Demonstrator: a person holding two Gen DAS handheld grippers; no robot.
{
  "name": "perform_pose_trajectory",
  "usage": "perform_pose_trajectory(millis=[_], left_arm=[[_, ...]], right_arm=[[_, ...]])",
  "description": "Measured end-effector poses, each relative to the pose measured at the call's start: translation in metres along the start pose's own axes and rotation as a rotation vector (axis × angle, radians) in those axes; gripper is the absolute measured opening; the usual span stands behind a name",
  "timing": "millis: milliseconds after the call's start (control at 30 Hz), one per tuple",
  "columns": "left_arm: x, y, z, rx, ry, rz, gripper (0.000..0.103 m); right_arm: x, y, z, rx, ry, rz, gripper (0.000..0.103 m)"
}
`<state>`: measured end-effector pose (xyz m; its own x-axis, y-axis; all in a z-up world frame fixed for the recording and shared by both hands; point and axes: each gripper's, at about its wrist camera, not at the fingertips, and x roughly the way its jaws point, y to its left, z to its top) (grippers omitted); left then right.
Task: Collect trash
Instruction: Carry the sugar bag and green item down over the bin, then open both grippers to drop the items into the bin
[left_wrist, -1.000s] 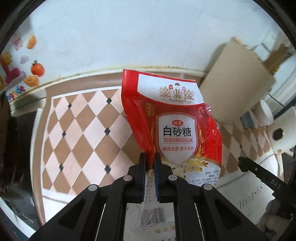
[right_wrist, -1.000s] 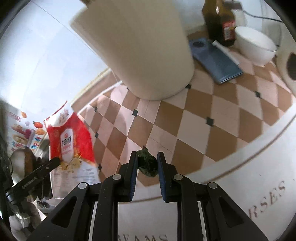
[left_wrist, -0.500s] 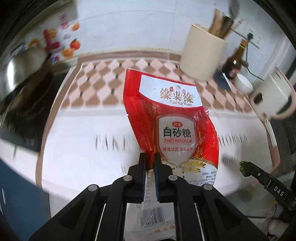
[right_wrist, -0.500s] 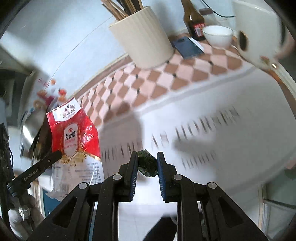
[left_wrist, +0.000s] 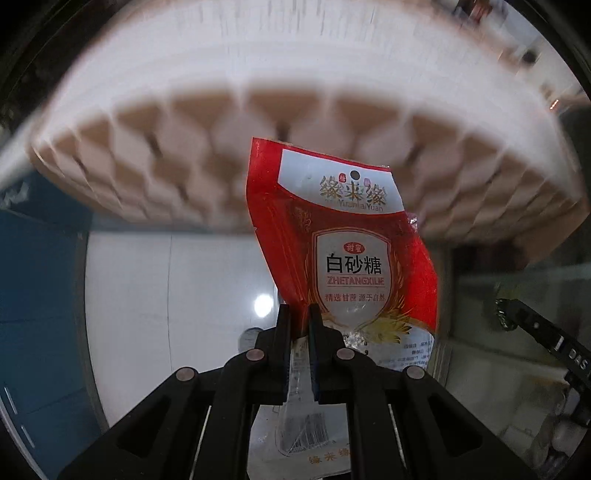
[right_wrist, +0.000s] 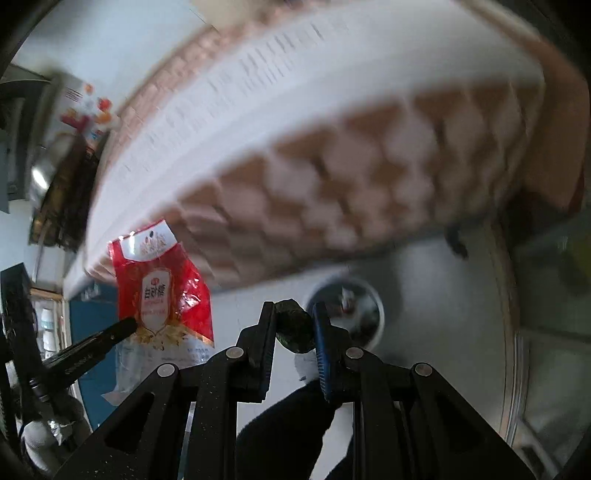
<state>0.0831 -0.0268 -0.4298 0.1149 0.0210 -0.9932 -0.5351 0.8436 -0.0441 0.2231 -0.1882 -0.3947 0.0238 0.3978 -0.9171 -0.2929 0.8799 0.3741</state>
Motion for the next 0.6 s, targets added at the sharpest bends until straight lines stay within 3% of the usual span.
perform_pose_trajectory(millis=[67,167,400,467,600], left_arm=[[0.048,0.002,-0.002,-0.004,0.06,0.0,0.006],[0.15,0.006,0.001,-0.007,0.159,0.002,0.006],[0.376,0.01,0.008,-0.005,0.321,-0.024,0.006],[0.43,0.011,0.008,-0.023,0.355,-0.03,0.006],[0.491,0.007,0.005,-0.043,0.381,-0.05,0.006]], right_arm=[[0.035,-0.02,-0.019,0.023,0.057,-0.018,0.021],[0.097,-0.049,-0.039,0.055,0.127,-0.047,0.021],[0.285,-0.118,-0.067,0.089,0.233,-0.104,0.021],[0.333,-0.133,-0.069,0.077,0.25,-0.124,0.021],[0.413,-0.158,-0.079,0.076,0.277,-0.143,0.021]])
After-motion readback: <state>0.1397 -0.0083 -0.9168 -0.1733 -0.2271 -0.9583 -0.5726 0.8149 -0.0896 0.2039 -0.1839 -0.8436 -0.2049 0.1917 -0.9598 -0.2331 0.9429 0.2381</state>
